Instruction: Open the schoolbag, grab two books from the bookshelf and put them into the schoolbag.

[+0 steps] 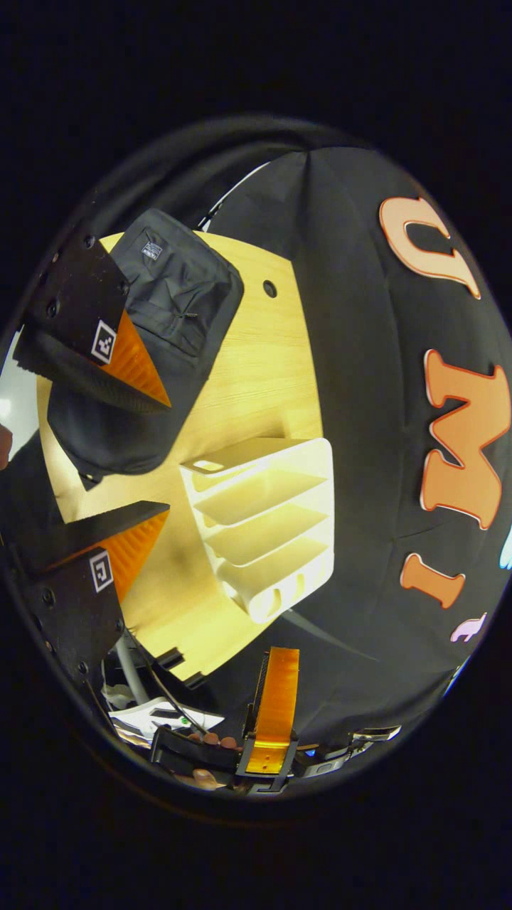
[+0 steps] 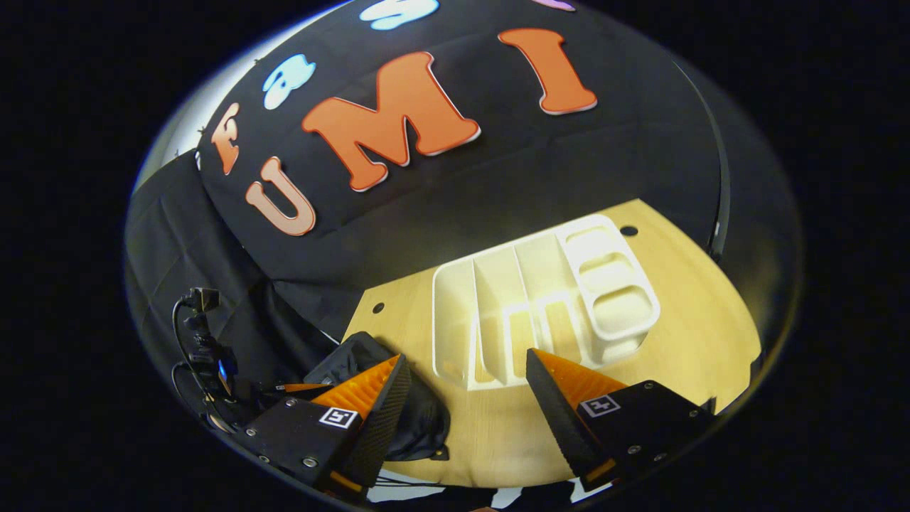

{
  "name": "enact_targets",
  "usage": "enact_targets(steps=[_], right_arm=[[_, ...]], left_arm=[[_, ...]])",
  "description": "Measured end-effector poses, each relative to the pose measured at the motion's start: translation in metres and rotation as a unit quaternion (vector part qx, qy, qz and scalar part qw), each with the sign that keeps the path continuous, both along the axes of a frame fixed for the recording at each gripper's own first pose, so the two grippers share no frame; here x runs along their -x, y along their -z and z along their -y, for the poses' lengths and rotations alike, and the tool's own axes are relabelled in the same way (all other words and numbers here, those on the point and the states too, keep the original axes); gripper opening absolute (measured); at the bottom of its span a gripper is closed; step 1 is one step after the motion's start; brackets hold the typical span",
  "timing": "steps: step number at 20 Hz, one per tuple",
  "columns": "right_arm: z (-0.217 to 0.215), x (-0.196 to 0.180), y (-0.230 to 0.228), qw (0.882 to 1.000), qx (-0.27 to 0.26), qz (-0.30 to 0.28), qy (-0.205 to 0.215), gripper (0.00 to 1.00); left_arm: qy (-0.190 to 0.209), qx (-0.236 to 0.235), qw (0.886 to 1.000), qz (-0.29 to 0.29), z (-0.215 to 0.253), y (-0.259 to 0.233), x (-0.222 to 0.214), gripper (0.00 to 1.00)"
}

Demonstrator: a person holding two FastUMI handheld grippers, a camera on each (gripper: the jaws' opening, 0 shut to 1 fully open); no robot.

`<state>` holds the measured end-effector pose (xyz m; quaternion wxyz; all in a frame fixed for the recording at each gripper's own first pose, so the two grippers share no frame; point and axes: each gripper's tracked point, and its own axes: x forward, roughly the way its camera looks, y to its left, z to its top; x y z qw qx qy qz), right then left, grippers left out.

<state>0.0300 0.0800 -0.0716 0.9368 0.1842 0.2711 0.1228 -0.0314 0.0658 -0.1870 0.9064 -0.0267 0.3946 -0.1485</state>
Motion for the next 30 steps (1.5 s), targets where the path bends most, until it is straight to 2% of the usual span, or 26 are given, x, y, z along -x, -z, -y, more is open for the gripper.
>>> enact_targets(steps=[3,6,7,8,10,12,14,15,17,19,20,21,22,23,24,25,26,30], right_arm=[[0.011,-0.002,-0.030,0.998,0.014,0.061,-0.006,0.97],[0.026,-0.010,-0.057,0.992,0.045,0.116,0.004,0.97],[0.028,-0.011,-0.067,0.989,0.057,0.138,0.007,1.00],[0.031,-0.013,-0.077,0.985,0.073,0.159,0.010,0.97],[0.035,-0.012,-0.093,0.976,0.100,0.194,0.013,0.97],[0.032,-0.013,-0.099,0.972,0.113,0.207,0.012,0.96],[0.023,-0.019,-0.106,0.969,0.115,0.217,0.013,1.00],[0.021,-0.022,-0.110,0.968,0.117,0.222,0.015,0.97],[0.016,-0.025,-0.112,0.967,0.122,0.224,0.016,0.97],[0.015,-0.027,-0.113,0.964,0.136,0.229,0.020,0.97],[0.015,-0.028,-0.116,0.961,0.144,0.236,0.024,1.00],[0.015,-0.030,-0.119,0.957,0.152,0.244,0.029,0.97],[0.014,-0.032,-0.122,0.953,0.159,0.254,0.035,0.96],[0.011,-0.032,-0.121,0.952,0.166,0.256,0.034,1.00],[0.009,-0.032,-0.119,0.950,0.173,0.257,0.034,0.97],[0.008,-0.032,-0.118,0.949,0.178,0.258,0.033,1.00],[0.007,-0.033,-0.117,0.948,0.182,0.259,0.033,0.97],[0.005,-0.036,-0.114,0.949,0.177,0.257,0.034,0.97]], left_arm=[[-0.046,-0.014,0.993,0.112,0.008,-0.042,-0.025,0.84],[-0.082,-0.022,0.977,0.194,0.016,-0.093,-0.035,0.85],[-0.094,-0.022,0.971,0.218,0.013,-0.104,-0.039,0.85],[-0.107,-0.026,0.962,0.249,0.010,-0.122,-0.045,0.85],[-0.123,-0.043,0.941,0.312,0.001,-0.157,-0.049,0.85],[-0.129,-0.057,0.922,0.361,0.004,-0.179,-0.051,0.98],[-0.135,-0.050,0.903,0.405,0.004,-0.207,-0.048,1.00],[-0.137,-0.046,0.898,0.416,0.004,-0.212,-0.046,1.00],[-0.139,-0.036,0.893,0.427,0.006,-0.221,-0.045,0.98],[-0.139,-0.028,0.892,0.429,0.012,-0.225,-0.043,0.96],[-0.137,-0.027,0.892,0.429,0.014,-0.226,-0.043,1.00],[-0.135,-0.027,0.892,0.430,0.014,-0.223,-0.044,1.00],[-0.132,-0.025,0.894,0.428,0.017,-0.220,-0.043,1.00],[-0.129,-0.019,0.896,0.424,0.018,-0.217,-0.045,0.96],[-0.127,-0.013,0.897,0.422,0.021,-0.216,-0.045,1.00],[-0.122,-0.006,0.899,0.421,0.026,-0.215,-0.051,1.00],[-0.124,-0.010,0.901,0.416,0.025,-0.212,-0.053,1.00],[-0.125,-0.008,0.908,0.400,0.020,-0.202,-0.062,1.00]])
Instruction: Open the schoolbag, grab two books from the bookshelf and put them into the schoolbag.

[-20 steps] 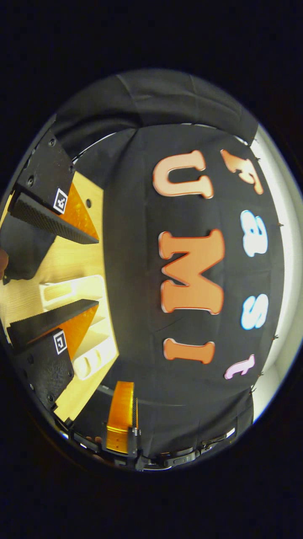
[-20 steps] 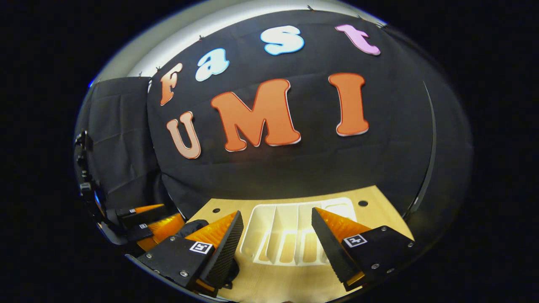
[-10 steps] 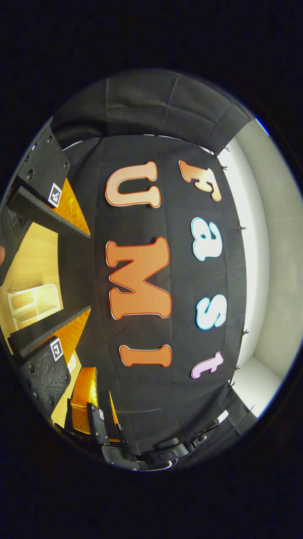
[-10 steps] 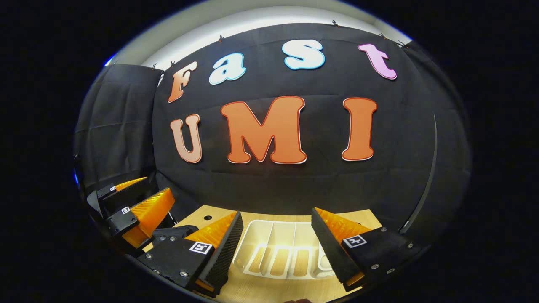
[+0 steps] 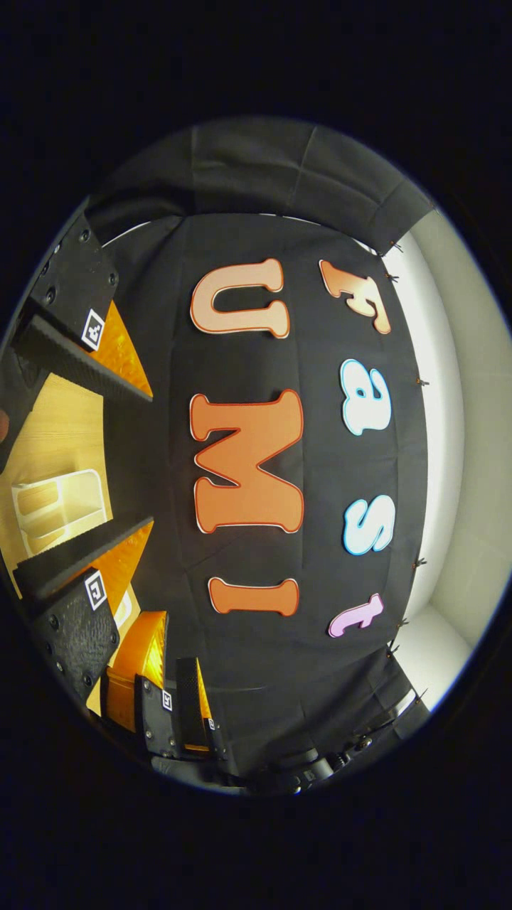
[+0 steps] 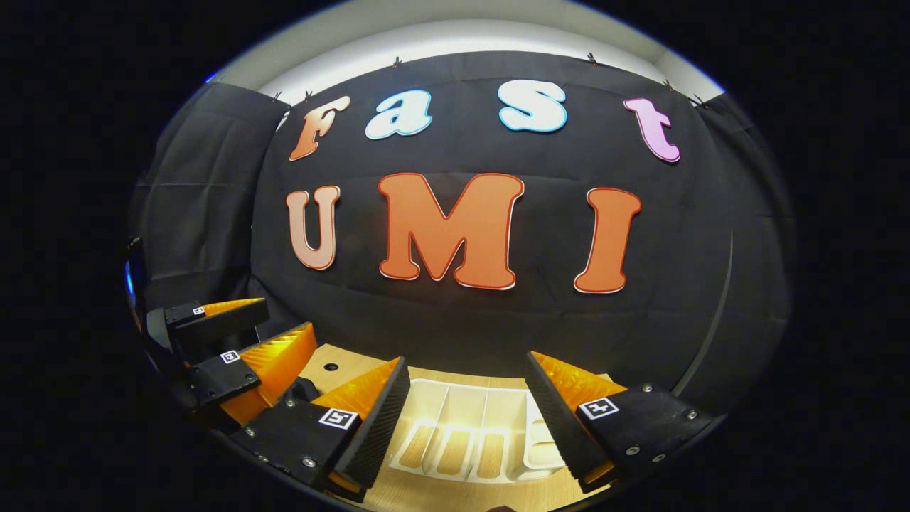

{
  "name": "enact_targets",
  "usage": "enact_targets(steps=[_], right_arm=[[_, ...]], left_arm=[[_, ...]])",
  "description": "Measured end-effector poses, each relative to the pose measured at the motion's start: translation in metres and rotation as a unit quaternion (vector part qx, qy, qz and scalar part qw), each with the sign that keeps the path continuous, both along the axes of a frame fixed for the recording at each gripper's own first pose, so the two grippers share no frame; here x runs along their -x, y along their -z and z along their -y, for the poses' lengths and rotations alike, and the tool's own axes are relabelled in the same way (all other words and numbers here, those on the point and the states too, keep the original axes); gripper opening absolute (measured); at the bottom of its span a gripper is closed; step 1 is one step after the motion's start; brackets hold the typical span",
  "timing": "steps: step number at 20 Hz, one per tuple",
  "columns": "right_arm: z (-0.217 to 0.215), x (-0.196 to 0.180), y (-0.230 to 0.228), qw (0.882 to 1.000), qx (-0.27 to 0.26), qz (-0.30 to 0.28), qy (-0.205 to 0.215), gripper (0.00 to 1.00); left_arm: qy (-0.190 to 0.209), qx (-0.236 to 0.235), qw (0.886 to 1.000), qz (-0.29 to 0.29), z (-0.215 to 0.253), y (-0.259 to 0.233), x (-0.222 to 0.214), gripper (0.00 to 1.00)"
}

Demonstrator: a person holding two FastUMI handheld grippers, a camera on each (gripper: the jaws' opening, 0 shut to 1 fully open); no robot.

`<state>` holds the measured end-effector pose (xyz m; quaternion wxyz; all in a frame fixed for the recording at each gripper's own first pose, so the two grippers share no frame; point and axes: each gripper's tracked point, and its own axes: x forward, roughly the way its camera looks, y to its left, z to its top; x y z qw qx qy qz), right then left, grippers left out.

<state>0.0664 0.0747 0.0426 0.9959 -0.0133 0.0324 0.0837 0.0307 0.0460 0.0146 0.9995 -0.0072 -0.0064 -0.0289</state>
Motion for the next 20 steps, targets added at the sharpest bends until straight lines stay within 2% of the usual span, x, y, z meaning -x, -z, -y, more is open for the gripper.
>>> enact_targets(steps=[3,5,7,8,13,20], right_arm=[[0.005,-0.006,0.001,1.000,-0.006,0.001,0.008,0.97],[0.008,-0.008,0.004,1.000,-0.009,-0.001,0.013,0.97],[0.009,-0.011,0.009,1.000,-0.017,-0.007,0.016,0.97],[0.008,-0.012,0.012,1.000,-0.020,-0.012,0.015,0.97],[0.012,-0.015,0.023,0.999,-0.028,-0.026,0.021,0.97],[0.008,-0.011,0.033,0.998,-0.034,-0.041,0.022,0.97]], left_arm=[[-0.004,-0.001,1.000,-0.012,-0.001,0.010,-0.007,0.96],[0.000,0.000,1.000,-0.022,0.000,0.016,-0.010,1.00],[0.016,0.022,0.999,-0.043,0.005,0.031,-0.012,1.00],[0.016,0.028,0.998,-0.052,0.007,0.035,-0.012,0.96],[0.005,-0.003,0.998,-0.055,0.006,0.037,-0.015,0.96],[0.005,-0.015,0.998,-0.068,0.009,0.048,-0.006,0.96]])
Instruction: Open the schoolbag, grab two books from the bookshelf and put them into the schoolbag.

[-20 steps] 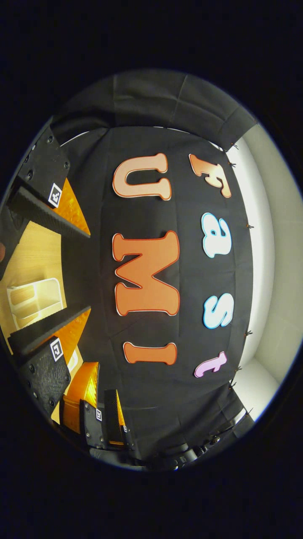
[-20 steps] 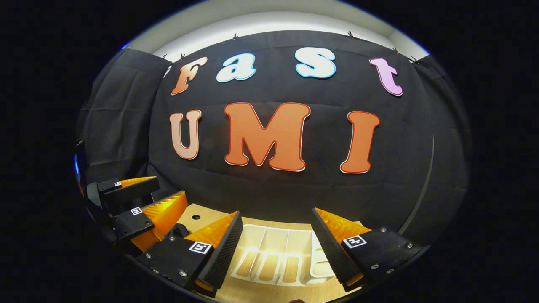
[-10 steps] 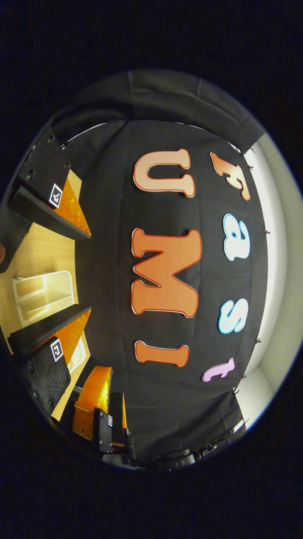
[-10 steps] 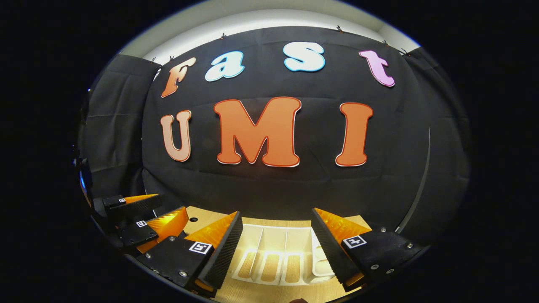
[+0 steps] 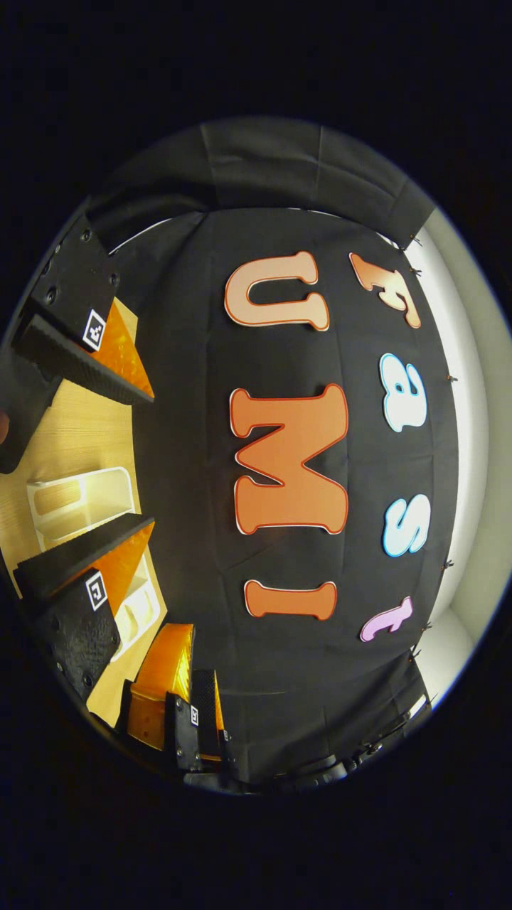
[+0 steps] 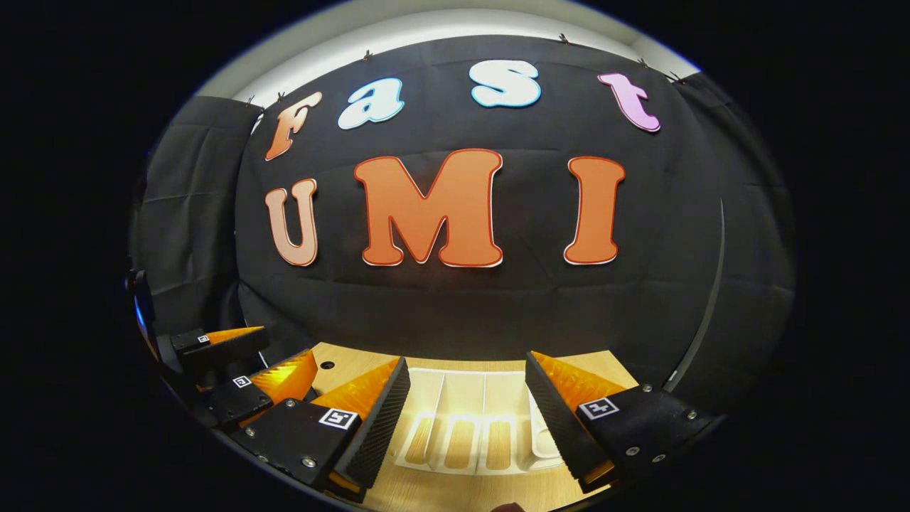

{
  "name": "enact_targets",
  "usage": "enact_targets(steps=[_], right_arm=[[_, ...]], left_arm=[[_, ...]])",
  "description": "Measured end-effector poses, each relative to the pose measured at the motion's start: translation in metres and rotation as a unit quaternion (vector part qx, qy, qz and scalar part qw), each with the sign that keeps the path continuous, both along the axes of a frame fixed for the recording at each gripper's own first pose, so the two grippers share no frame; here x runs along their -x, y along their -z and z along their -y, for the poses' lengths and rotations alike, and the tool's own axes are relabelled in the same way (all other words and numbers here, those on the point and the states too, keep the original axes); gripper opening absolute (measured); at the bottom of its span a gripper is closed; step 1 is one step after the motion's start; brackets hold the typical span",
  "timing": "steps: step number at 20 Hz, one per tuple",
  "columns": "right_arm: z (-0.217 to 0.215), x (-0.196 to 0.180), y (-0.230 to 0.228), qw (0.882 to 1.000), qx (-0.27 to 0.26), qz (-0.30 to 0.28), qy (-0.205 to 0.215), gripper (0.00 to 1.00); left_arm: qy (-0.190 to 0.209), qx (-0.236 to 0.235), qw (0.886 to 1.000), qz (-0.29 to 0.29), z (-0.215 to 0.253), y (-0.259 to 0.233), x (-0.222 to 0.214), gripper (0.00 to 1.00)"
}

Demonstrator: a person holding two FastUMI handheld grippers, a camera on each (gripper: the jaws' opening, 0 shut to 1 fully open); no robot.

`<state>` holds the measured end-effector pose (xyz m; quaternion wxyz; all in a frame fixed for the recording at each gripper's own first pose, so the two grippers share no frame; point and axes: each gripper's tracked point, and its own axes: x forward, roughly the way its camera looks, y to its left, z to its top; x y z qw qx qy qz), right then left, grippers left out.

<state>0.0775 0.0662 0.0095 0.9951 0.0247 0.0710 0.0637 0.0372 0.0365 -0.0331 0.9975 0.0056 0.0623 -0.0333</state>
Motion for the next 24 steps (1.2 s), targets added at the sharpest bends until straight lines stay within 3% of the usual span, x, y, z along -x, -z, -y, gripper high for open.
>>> enact_targets(steps=[4,24], right_arm=[[0.000,0.004,0.002,1.000,0.005,-0.002,0.001,0.97],[-0.001,0.014,-0.007,1.000,0.022,0.017,0.004,0.97]], left_arm=[[0.002,-0.028,1.000,-0.001,0.001,0.004,0.003,0.96],[-0.015,-0.027,0.999,0.045,-0.007,-0.017,0.011,0.95]])
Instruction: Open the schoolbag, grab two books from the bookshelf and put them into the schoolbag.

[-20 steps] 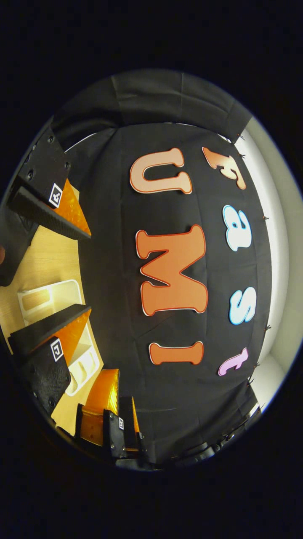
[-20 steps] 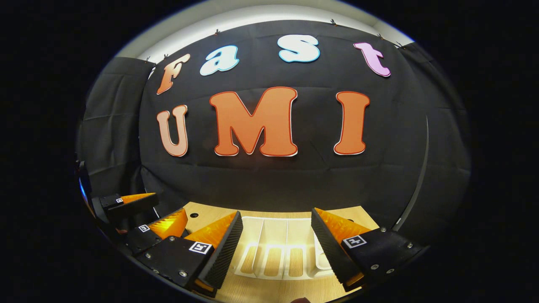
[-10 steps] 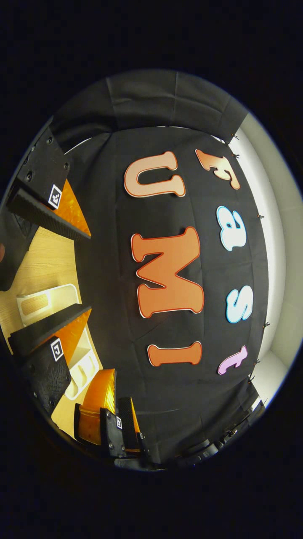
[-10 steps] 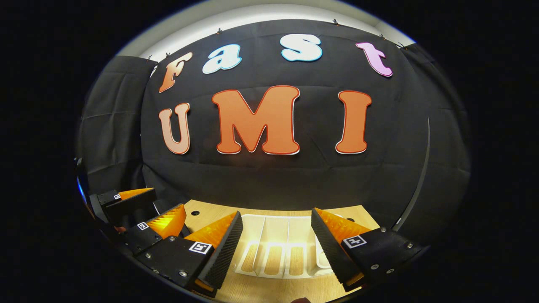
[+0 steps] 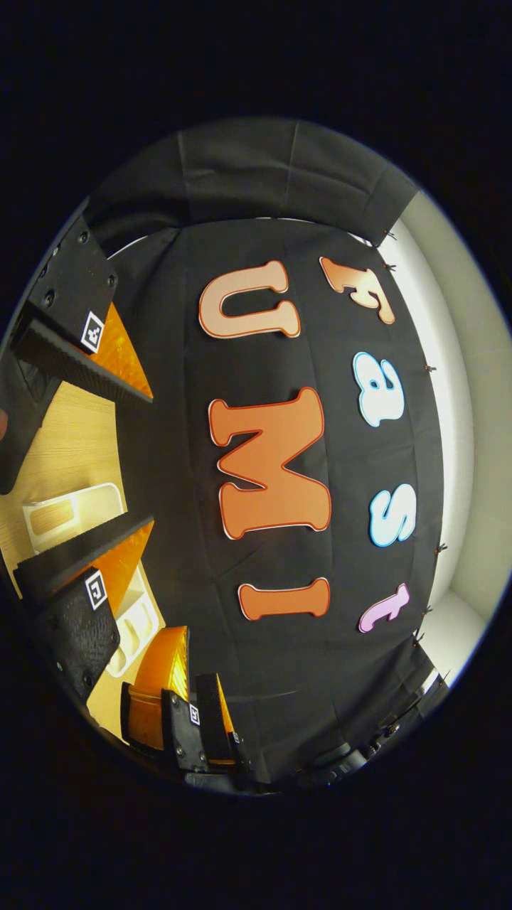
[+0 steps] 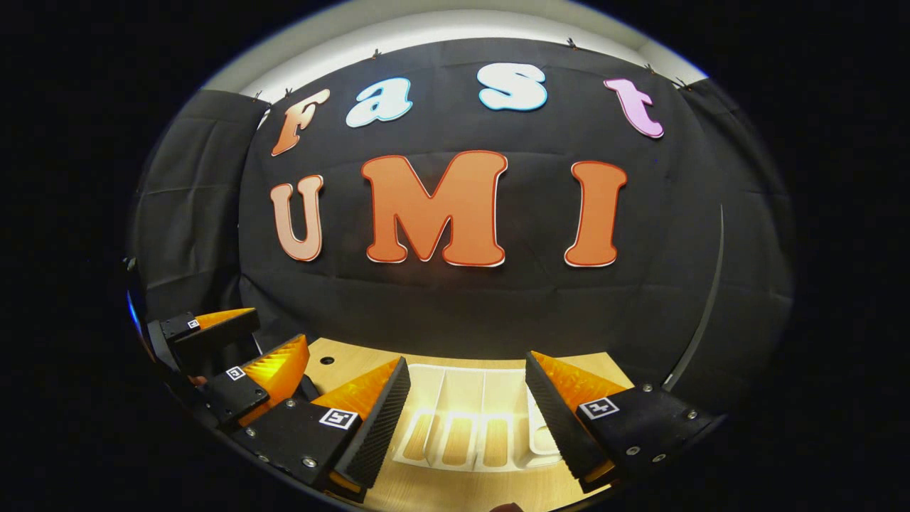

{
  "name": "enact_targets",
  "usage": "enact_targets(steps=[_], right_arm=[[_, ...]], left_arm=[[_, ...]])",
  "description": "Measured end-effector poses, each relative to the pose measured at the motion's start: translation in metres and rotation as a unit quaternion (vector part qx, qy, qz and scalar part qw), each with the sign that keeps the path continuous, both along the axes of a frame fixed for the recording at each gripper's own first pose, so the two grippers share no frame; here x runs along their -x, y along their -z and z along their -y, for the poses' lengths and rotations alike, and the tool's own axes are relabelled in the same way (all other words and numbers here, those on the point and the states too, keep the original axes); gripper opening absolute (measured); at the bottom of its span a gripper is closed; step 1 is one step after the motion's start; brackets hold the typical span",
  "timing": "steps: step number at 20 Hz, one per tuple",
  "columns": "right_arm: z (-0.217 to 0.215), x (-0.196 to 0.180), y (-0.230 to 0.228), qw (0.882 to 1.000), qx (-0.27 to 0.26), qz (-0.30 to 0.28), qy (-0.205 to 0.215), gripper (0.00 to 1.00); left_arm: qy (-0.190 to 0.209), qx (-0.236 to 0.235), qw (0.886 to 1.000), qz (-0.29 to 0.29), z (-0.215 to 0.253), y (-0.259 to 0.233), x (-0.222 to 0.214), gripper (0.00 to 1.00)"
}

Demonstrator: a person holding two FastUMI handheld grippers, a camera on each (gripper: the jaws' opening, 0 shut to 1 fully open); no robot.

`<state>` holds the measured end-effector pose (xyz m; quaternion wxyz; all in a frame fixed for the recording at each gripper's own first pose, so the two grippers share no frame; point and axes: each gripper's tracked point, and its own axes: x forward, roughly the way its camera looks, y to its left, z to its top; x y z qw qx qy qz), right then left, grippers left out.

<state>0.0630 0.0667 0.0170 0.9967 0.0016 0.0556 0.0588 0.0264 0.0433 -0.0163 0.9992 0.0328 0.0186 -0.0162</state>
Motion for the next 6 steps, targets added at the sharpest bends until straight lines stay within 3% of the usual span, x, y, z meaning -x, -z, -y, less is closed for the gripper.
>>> enact_targets(steps=[6], right_arm=[[-0.0037,0.0019,-0.0031,1.000,-0.001,0.012,-0.005,0.97]], left_arm=[[-0.012,0.013,1.000,0.006,-0.0075,-0.0008,0.0020,0.95]])
